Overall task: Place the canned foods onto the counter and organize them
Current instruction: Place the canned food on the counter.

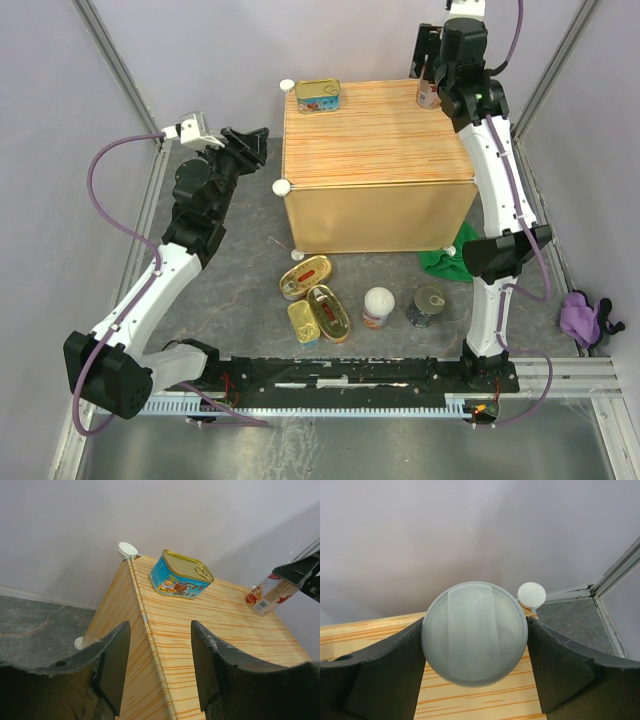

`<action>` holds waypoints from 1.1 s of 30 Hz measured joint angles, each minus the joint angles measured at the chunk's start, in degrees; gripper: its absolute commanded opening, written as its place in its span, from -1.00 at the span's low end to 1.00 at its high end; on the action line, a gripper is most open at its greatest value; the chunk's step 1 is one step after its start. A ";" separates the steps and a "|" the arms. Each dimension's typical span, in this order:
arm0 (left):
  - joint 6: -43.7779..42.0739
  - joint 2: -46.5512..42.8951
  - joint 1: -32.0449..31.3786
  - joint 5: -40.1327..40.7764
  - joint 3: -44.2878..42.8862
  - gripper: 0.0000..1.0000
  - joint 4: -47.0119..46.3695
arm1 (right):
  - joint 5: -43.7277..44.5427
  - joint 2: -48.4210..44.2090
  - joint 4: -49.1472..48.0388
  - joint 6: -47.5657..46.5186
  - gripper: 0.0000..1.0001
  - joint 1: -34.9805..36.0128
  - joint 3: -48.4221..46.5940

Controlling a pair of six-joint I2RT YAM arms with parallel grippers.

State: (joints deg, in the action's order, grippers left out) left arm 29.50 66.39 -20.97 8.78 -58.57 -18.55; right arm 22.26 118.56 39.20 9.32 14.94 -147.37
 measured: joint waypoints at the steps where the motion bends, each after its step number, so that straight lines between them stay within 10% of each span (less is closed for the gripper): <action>1: 0.00 0.00 0.02 -0.09 0.00 0.17 0.00 | -0.09 -0.02 0.02 0.20 0.76 0.09 0.28; 33: 0.70 -7.76 0.28 -3.19 -0.79 0.18 6.82 | 0.66 -14.82 2.67 2.60 0.86 2.08 13.42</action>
State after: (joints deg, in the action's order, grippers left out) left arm 30.20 58.63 -20.69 5.58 -59.35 -11.73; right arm 22.92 103.74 41.87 11.92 17.02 -133.95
